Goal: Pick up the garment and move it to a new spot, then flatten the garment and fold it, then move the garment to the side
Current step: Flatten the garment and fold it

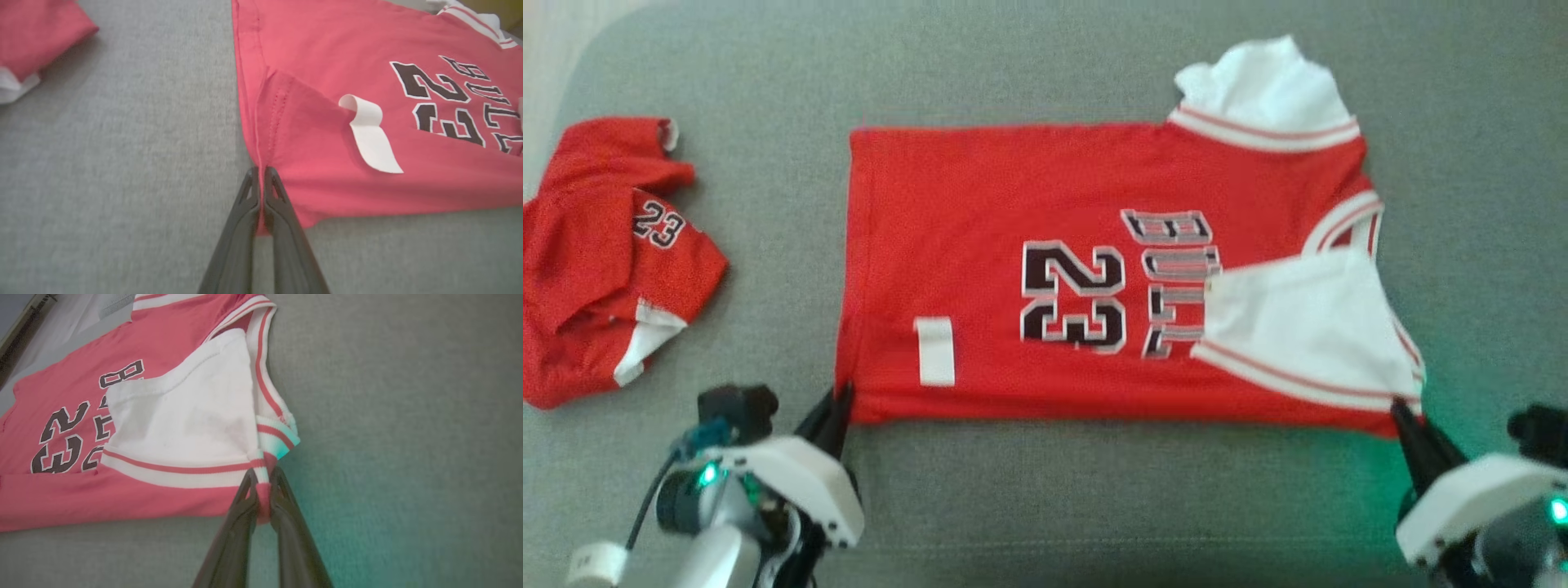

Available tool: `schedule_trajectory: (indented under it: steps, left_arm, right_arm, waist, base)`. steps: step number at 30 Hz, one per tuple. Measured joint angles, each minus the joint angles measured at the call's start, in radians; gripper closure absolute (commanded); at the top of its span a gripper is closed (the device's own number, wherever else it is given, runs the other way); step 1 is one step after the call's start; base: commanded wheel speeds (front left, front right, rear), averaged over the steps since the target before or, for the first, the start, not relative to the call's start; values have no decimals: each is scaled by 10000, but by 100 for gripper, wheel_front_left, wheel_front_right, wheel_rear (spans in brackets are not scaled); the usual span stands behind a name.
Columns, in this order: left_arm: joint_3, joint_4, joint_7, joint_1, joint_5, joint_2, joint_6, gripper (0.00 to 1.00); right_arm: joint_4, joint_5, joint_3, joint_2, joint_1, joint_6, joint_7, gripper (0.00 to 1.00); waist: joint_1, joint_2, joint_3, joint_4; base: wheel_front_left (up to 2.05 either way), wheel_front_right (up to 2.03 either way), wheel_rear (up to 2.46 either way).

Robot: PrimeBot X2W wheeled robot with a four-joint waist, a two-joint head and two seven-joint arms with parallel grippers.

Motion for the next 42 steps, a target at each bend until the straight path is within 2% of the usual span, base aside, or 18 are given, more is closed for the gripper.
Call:
schedule_trajectory:
  steps: [7, 8, 9, 10, 13, 17, 22, 25, 29, 38, 42]
  left_arm:
    - [10, -848, 738, 1171, -251, 280, 330, 100]
    - [-2, -951, 794, 1261, -242, 339, 349, 100]
    - [15, -1064, 876, 1366, -245, 422, 451, 29]
    - [15, -1099, 876, 1394, -232, 443, 520, 0]
    - [42, -1306, 871, 1421, -234, 430, 740, 0]
    - [341, -1735, 351, 1580, -242, 318, 1129, 0]
    - [397, -2535, -589, 1585, 211, 163, 1499, 0]
    - [493, -2934, -1024, 1439, 395, 132, 1639, 0]
    - [556, -3277, -1216, 1037, 621, 132, 1649, 0]
    - [374, -3108, -1423, 226, 949, 153, 1718, 0]
    - [128, -2464, -1425, -702, 986, 115, 1310, 0]
  right_arm:
    - [-1026, 255, -224, 337, 1569, 0, 640, 100]
    - [-1114, 318, -217, 339, 1705, 0, 792, 84]
    - [-1298, 384, -180, 351, 1889, 0, 913, 0]
    - [-1398, 387, -161, 351, 1952, 0, 945, 0]
    - [-1707, 422, -69, 351, 1949, 0, 688, 0]
    - [-2082, -119, -10, 351, 1832, 0, -65, 0]
    - [-2706, -938, 443, 284, 740, 0, -1170, 0]
    - [-2936, -1074, 673, 176, 112, 0, -1436, 0]
    - [-2917, -1175, 838, -100, -270, 0, -1450, 0]
    - [-2821, -1172, 911, -142, -593, 0, -1453, 0]
    - [-2786, -1172, 913, -140, -800, 0, -1511, 0]
  waist:
    - [0, 0, -494, -27]
    - [0, 0, -537, -43]
    - [0, 0, -577, -87]
    - [0, 0, -595, -108]
    - [0, 0, -654, -152]
    - [0, 0, -736, -156]
    - [0, 0, -863, -145]
    - [0, 0, -948, -160]
    - [0, 0, -989, -187]
    - [0, 0, -690, -192]
    - [0, 0, -370, -203]
  base:
    - [0, 0, 0]
    - [0, 0, 0]
    - [0, 0, 0]
    - [0, 0, 0]
    - [0, 0, 0]
    - [0, 0, 0]
    - [0, 0, 0]
    - [0, 0, 0]
    - [0, 0, 0]
    - [0, 0, 0]
    - [0, 0, 0]
